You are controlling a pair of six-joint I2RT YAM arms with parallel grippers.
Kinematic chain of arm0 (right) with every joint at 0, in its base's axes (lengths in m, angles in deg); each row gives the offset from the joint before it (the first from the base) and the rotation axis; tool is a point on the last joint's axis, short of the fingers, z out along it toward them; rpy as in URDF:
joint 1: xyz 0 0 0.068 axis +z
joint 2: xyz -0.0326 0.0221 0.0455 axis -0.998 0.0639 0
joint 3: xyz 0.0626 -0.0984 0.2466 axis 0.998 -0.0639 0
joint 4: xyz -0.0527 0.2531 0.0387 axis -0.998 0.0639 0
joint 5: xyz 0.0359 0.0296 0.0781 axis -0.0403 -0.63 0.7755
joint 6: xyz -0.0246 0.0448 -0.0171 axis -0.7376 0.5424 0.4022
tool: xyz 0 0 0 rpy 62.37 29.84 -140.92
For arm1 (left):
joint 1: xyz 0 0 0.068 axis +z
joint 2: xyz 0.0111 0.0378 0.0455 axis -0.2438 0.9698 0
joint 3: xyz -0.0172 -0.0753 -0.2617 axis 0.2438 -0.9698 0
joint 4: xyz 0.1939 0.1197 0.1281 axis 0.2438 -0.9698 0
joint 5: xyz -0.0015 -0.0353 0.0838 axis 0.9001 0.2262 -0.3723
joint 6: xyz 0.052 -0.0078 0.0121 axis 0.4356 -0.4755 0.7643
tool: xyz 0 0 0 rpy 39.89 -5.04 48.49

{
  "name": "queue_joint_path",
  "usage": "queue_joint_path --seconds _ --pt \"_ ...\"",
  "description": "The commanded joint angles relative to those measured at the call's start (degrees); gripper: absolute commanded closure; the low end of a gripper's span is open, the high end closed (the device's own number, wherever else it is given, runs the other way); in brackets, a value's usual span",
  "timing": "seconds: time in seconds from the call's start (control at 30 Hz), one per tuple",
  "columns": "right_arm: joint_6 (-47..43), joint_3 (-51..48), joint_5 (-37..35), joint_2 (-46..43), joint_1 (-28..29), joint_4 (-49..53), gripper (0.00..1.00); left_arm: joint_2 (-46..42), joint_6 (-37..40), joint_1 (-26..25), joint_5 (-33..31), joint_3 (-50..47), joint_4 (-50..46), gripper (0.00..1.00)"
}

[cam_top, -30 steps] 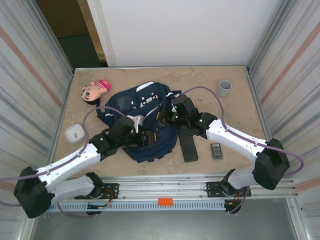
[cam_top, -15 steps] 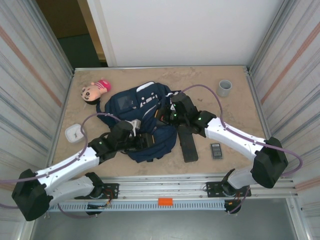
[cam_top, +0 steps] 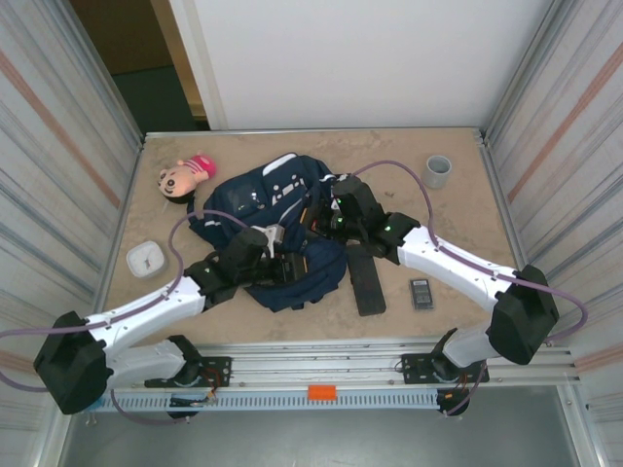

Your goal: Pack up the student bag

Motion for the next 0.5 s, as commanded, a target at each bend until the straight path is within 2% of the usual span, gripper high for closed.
queue_joint_path --seconds 0.0,0.17,0.3,0.37,0.47 --pt "0.49 2.95 2.31 -0.44 1.03 -3.6 1.0 -3.47 3.33 -0.17 -4.3 1.05 7.74 0.6" --pt "0.49 3.12 2.51 -0.37 1.3 -3.54 1.0 -6.71 4.91 -0.16 -5.91 -3.24 13.1 0.65" --pt "0.53 2.65 2.16 -0.75 1.27 -3.28 1.0 -8.22 5.4 0.13 -8.25 -4.38 10.91 0.67" --pt "0.83 2.43 2.08 -1.03 1.35 -3.26 1.0 -8.53 5.5 0.41 -7.28 -4.46 10.43 0.64" --pt "1.25 2.35 1.85 -1.19 1.76 -3.7 1.0 -8.82 5.18 0.45 -3.99 -5.82 14.23 0.49"
